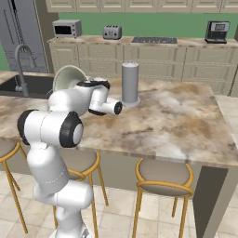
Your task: There are four ice cubes in the ice bowl. Place two ice cubes in each glass of water.
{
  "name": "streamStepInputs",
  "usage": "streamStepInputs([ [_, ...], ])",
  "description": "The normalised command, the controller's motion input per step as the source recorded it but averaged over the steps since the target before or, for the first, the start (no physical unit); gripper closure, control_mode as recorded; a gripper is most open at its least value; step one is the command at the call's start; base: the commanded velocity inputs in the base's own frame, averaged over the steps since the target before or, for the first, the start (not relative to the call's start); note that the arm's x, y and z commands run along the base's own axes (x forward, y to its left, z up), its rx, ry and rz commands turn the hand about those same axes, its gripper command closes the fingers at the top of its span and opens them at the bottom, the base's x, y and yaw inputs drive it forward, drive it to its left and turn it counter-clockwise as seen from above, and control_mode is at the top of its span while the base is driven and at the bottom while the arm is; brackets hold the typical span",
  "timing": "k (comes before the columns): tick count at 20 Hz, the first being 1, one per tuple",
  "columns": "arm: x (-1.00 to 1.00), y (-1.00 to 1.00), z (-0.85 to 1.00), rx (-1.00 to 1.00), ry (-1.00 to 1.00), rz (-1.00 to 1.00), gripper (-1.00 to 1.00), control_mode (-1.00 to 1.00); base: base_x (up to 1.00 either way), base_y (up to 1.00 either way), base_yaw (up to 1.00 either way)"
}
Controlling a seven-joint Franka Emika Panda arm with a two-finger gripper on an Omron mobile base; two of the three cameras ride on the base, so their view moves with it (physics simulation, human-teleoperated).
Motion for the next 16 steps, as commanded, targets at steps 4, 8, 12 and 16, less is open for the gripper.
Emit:
streamStepInputs([
  [4, 0.07, 0.0, -0.14, -0.05, -0.05, 0.09, 1.0, -1.0, 0.0, 0.0, 0.0],
  [8, 0.14, 0.0, -0.08, -0.04, 0.0, 0.04, 1.0, -1.0, 0.0, 0.0, 0.0],
  [12, 0.21, 0.0, 0.0, 0.0, 0.0, 0.0, 1.0, -1.0, 0.0, 0.0, 0.0],
  [16, -0.01, -0.05, 0.0, 0.0, -0.03, -0.01, 1.0, -1.0, 0.0, 0.0, 0.0],
])
